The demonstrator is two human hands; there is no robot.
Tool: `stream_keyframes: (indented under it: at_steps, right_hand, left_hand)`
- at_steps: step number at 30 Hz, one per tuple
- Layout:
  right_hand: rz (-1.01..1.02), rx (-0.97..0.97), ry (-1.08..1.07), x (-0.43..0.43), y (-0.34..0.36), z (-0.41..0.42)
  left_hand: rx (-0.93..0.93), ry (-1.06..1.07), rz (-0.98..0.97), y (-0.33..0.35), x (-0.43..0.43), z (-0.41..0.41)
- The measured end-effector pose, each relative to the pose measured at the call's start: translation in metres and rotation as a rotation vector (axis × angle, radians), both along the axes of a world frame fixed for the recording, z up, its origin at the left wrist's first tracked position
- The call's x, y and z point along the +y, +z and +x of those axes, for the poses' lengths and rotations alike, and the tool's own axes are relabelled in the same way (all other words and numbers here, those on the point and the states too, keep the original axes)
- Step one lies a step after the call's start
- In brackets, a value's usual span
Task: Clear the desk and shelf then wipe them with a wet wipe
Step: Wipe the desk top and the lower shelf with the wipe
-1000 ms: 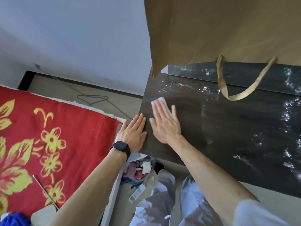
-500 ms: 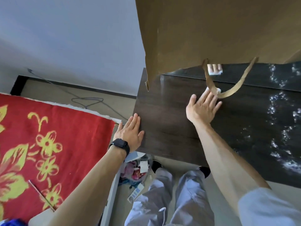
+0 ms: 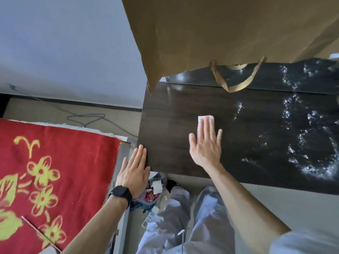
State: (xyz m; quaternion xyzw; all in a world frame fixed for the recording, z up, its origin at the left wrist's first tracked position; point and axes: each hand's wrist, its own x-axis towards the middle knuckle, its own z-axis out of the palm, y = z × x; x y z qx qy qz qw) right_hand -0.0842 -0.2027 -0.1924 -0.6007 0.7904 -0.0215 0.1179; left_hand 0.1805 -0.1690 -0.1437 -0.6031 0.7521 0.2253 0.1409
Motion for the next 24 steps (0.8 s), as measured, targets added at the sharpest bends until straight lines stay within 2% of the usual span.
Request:
stream_keyframes:
  at_steps: [2, 4, 6, 8, 10, 11, 12, 15, 17, 22, 24]
  right_hand:
    - [0.034, 0.002, -0.263, 0.012, 0.006, -0.033]
    - [0.018, -0.025, -0.318, 0.018, 0.011, -0.017]
    - [-0.020, -0.066, -0.107, 0.029, 0.013, 0.035]
    - [-0.005, -0.124, 0.283, 0.047, 0.012, 0.090]
    - [0.029, -0.125, 0.581, 0.058, 0.014, 0.103]
    - [0.028, -0.124, 0.626, 0.058, 0.012, 0.091]
    - [0.028, -0.116, 0.591, 0.057, 0.010, 0.073]
    - [0.045, -0.031, 0.258, 0.045, 0.010, 0.017]
    - [0.068, -0.016, 0.190, 0.016, 0.012, 0.005]
    - [0.021, -0.057, 0.424, -0.095, 0.011, 0.065]
    - [0.048, -0.045, 0.561, -0.111, 0.010, 0.096]
  left_hand:
    - [0.027, 0.034, 0.010, 0.000, 0.015, 0.001]
    - [0.045, 0.061, 0.015, 0.003, 0.023, 0.001]
    - [0.052, 0.086, 0.003, 0.007, 0.027, 0.002]
    - [0.041, 0.105, -0.002, 0.009, 0.030, 0.004]
    - [0.037, 0.114, -0.001, 0.010, 0.032, 0.008]
    - [0.044, 0.115, -0.007, 0.010, 0.032, 0.009]
    - [0.056, 0.120, -0.005, 0.011, 0.033, 0.009]
    - [0.092, 0.159, 0.023, 0.010, 0.035, 0.010]
    - [0.108, 0.207, 0.014, 0.011, 0.037, 0.012]
    - [0.100, 0.238, -0.016, 0.006, 0.042, 0.023]
    - [0.115, 0.263, -0.035, 0.005, 0.043, 0.026]
